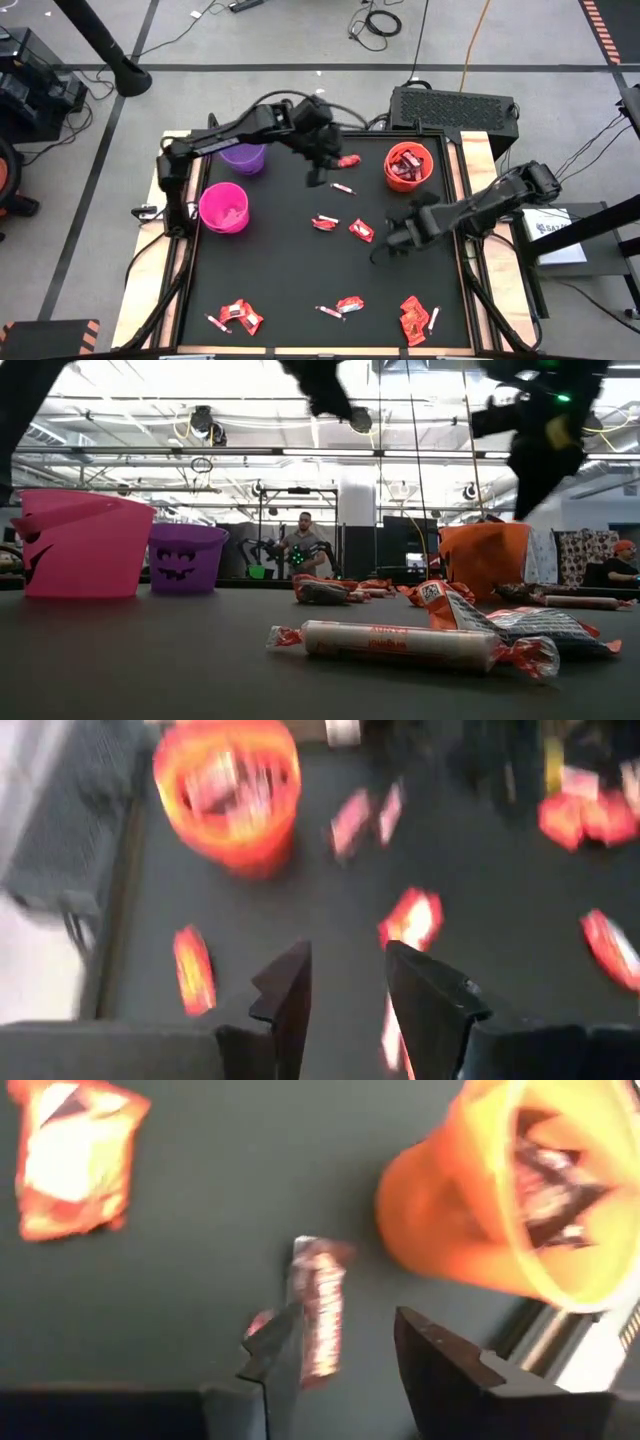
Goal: Sort candy by brand, put in halloween buckets
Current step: Put the brown candy into the orange bucket
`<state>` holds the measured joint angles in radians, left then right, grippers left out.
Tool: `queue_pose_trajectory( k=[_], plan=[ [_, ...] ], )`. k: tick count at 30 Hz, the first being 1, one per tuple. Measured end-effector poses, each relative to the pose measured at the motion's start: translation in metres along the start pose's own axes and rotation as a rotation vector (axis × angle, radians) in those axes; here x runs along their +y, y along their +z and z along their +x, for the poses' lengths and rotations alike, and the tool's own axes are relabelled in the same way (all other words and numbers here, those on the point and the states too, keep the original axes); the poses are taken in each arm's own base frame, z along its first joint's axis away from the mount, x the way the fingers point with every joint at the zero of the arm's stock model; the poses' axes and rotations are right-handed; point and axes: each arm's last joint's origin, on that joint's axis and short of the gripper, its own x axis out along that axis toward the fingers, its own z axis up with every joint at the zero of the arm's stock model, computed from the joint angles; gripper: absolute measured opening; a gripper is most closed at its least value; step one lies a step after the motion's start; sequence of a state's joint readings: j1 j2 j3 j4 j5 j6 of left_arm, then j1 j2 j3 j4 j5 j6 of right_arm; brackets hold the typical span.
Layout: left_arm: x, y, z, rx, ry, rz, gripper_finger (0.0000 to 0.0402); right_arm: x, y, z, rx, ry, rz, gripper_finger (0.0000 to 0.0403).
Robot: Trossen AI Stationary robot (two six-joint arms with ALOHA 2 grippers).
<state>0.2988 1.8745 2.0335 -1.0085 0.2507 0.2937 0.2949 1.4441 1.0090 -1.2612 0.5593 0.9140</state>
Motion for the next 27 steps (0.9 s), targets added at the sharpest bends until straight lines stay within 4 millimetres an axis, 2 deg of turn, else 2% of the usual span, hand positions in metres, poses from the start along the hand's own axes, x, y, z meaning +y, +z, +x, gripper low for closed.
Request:
queue_pose_trajectory(
  k=[4, 9, 16, 19, 22, 27],
  plan=[
    [-0.012, -0.026, -0.006, 0.102, -0.032, -0.049, 0.0139, -0.018, 0.025, -0.007, 0.027, -0.01, 0.058, 0.0137],
    [-0.034, -0.075, 0.006, 0.151, -0.066, -0.111, 0.0138, -0.034, 0.038, -0.01, 0.097, -0.006, 0.112, 0.0126],
    [-0.086, -0.136, 0.011, 0.048, -0.07, -0.07, 0.0138, -0.028, 0.036, 0.0, 0.167, 0.091, 0.11, 0.0123],
    [-0.101, -0.152, 0.01, -0.065, -0.01, -0.053, 0.0138, -0.022, 0.029, 0.006, 0.21, 0.139, 0.09, 0.0123],
    [-0.114, -0.167, 0.017, -0.175, -0.008, -0.039, 0.0138, -0.017, 0.021, 0.014, 0.227, 0.147, 0.072, 0.0123],
    [-0.122, -0.186, 0.035, -0.291, -0.015, -0.024, 0.0138, -0.012, 0.013, 0.032, 0.217, 0.154, 0.048, 0.0123]
  ],
)
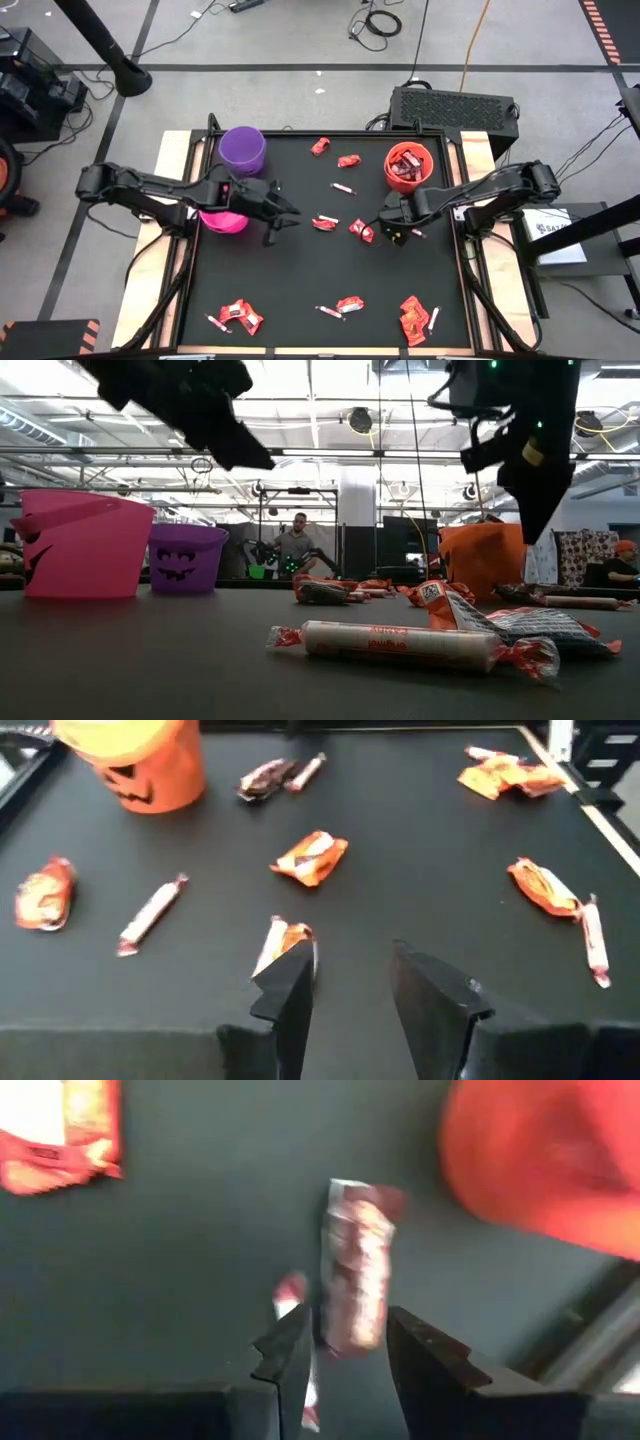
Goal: Sort candy by brand, put in halloween buckets
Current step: Put the brown candy into the orange bucket
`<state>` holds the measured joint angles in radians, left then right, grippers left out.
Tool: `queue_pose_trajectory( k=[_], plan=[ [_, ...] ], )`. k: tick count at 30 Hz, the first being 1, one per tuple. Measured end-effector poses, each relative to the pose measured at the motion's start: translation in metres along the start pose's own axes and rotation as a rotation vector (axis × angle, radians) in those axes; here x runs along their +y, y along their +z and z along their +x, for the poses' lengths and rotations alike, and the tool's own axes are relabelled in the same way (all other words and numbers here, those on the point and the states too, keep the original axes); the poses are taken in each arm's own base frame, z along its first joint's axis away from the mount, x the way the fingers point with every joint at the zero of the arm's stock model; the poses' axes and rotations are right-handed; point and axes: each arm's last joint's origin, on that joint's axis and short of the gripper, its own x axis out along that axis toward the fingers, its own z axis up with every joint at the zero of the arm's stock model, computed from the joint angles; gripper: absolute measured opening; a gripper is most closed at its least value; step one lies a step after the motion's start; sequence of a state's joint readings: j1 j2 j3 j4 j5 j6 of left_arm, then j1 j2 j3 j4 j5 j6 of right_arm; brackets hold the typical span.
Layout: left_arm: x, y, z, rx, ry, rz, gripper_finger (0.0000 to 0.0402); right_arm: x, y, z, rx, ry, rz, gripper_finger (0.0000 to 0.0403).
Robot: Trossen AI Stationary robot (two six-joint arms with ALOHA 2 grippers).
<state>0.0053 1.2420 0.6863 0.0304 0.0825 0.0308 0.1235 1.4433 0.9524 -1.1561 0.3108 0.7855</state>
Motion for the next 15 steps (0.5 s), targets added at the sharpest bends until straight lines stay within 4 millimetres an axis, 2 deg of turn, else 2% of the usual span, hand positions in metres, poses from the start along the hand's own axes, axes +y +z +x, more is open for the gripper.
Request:
queue_pose_trajectory(
  k=[4, 6, 11, 15],
  plan=[
    [-0.001, -0.017, 0.013, -0.062, -0.004, -0.045, 0.0138, 0.003, -0.001, 0.011, -0.018, 0.031, -0.02, 0.0123],
    [-0.003, -0.018, 0.018, -0.11, -0.012, -0.072, 0.0138, 0.002, -0.003, 0.014, -0.013, 0.019, -0.027, 0.0123],
    [-0.011, -0.026, 0.033, -0.123, -0.044, -0.1, 0.0138, 0.002, -0.006, 0.008, -0.124, 0.11, 0.001, 0.0123],
    [-0.019, -0.032, 0.043, -0.095, -0.074, -0.106, 0.0138, -0.003, -0.021, 0.001, -0.224, 0.216, 0.033, 0.0123]
  ],
)
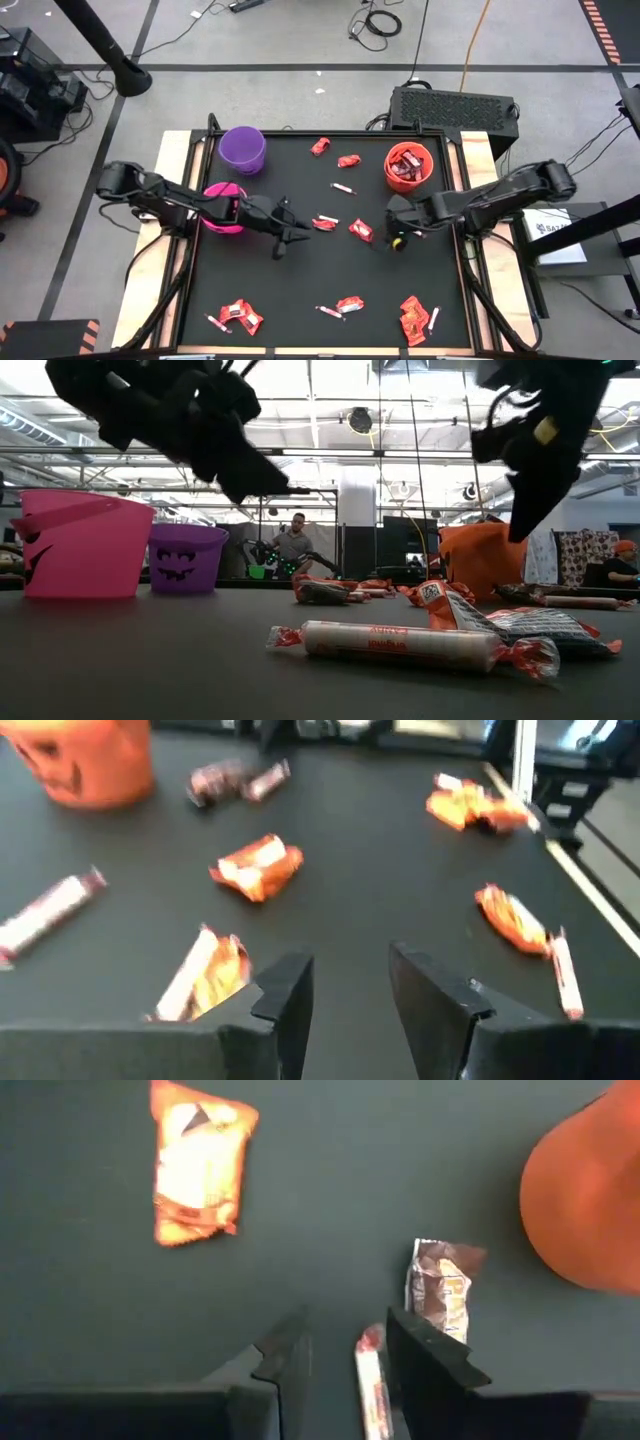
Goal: Sort candy by brand, put in halloween buckets
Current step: Put the brown candy into the orange bucket
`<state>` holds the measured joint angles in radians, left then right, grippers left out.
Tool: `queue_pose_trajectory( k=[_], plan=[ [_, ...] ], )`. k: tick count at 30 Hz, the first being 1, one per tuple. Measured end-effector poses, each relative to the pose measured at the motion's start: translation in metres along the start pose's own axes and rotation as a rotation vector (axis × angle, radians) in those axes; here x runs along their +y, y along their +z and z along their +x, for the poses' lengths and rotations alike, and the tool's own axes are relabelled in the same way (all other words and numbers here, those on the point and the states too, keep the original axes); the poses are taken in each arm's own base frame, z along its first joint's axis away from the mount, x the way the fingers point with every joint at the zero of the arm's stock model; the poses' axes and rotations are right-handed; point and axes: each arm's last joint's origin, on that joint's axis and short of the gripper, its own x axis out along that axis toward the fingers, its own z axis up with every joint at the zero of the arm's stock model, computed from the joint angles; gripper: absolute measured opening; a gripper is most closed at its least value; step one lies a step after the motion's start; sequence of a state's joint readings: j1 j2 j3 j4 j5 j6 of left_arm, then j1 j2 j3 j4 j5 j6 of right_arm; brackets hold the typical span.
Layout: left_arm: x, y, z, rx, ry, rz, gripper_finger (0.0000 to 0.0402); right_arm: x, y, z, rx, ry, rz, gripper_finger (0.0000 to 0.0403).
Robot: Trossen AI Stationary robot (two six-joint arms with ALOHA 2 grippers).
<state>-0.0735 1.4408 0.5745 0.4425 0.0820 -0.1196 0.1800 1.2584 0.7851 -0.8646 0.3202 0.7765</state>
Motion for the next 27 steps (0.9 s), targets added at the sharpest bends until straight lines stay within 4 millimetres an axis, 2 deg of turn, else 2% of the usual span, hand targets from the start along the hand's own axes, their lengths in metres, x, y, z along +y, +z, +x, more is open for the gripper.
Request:
queue_pose_trajectory(
  k=[4, 9, 14, 19, 27],
  plan=[
    [-0.009, -0.009, 0.008, 0.029, -0.028, -0.009, 0.0138, -0.01, -0.016, -0.002, -0.08, 0.027, 0.108, 0.0123],
    [-0.022, -0.019, 0.023, 0.007, -0.069, 0.016, 0.0138, -0.015, -0.025, 0.006, -0.065, 0.019, 0.204, 0.0123],
    [-0.027, -0.012, 0.032, -0.068, -0.094, 0.039, 0.0138, -0.013, -0.026, 0.016, -0.067, -0.072, 0.168, 0.0123],
    [-0.028, -0.01, 0.032, -0.07, -0.1, 0.043, 0.0138, -0.011, -0.025, 0.03, -0.066, -0.177, 0.105, 0.0123],
    [-0.028, -0.01, 0.032, -0.072, -0.096, 0.074, 0.0138, -0.008, -0.026, 0.057, 0.029, -0.295, 0.047, 0.0123]
  ],
)
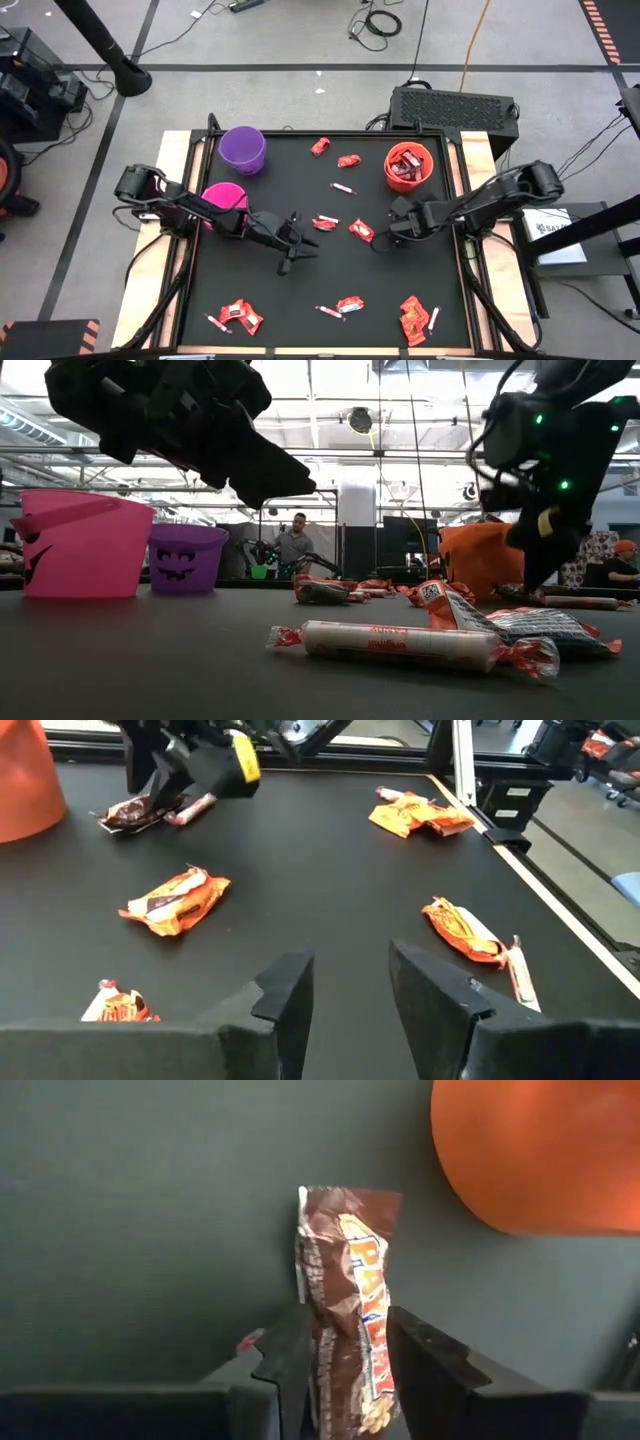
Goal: Sort candy by brand, put in halloween buckets
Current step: Put the brown candy into the orange bucket
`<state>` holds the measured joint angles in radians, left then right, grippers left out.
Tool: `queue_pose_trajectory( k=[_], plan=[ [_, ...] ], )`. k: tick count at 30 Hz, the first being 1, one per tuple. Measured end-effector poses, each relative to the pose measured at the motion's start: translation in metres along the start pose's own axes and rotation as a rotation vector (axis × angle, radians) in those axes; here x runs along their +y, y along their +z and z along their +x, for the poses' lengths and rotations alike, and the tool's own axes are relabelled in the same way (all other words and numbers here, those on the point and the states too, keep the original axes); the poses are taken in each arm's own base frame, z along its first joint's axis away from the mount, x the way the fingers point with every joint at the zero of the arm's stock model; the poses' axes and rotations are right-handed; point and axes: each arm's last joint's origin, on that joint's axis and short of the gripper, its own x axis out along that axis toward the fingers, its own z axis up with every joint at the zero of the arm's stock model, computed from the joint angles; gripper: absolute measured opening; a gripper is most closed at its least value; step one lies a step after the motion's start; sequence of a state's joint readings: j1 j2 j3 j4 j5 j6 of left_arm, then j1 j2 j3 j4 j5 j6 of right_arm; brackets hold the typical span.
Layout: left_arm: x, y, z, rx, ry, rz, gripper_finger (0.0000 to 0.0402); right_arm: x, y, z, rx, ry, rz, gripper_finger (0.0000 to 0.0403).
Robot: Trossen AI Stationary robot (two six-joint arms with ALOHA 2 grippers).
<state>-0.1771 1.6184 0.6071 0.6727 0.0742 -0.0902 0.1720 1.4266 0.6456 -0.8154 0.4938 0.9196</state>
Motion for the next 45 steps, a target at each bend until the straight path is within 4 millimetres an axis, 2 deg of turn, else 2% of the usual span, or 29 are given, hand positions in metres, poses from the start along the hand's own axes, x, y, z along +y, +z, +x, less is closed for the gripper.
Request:
queue_pose_trajectory(
  k=[6, 11, 13, 17, 21, 26, 30, 33, 39, 45],
  plan=[
    [0.0, 0.0, 0.0, 0.0, 0.0, -0.001, 0.0138, 0.001, 0.001, 0.009, 0.031, -0.037, -0.017, 0.0106],
    [0.0, 0.0, 0.0, 0.001, 0.001, -0.001, 0.0138, -0.001, 0.005, 0.006, 0.062, -0.006, -0.032, 0.0028],
    [0.0, 0.0, 0.0, 0.001, 0.001, -0.006, 0.0138, -0.002, 0.01, 0.001, 0.071, 0.006, -0.038, 0.0009],
    [0.0, 0.0, 0.0, 0.004, 0.001, -0.007, 0.0138, 0.001, 0.031, -0.022, 0.032, 0.05, -0.047, 0.001],
    [0.0, -0.001, 0.0, 0.009, 0.001, -0.007, 0.0138, 0.0, 0.056, -0.056, -0.036, 0.049, -0.085, 0.0003],
    [0.0, -0.003, 0.0, 0.034, 0.004, -0.012, 0.0138, -0.022, 0.086, -0.101, -0.119, -0.099, -0.069, 0.0003],
    [0.0, -0.004, 0.0, 0.039, 0.003, -0.013, 0.0138, -0.045, 0.111, -0.119, -0.17, -0.172, 0.021, 0.0002],
    [0.0, -0.004, 0.0, 0.039, 0.004, -0.035, 0.0138, -0.064, 0.126, -0.113, -0.142, -0.209, 0.07, 0.0002],
    [-0.002, -0.005, 0.0, 0.056, -0.044, -0.041, 0.0138, -0.102, 0.139, -0.084, -0.03, -0.298, 0.163, 0.0002],
    [-0.002, -0.01, 0.0, 0.108, -0.058, -0.046, 0.0138, -0.107, 0.148, -0.07, -0.029, -0.244, 0.153, 0.0018]
  ],
)
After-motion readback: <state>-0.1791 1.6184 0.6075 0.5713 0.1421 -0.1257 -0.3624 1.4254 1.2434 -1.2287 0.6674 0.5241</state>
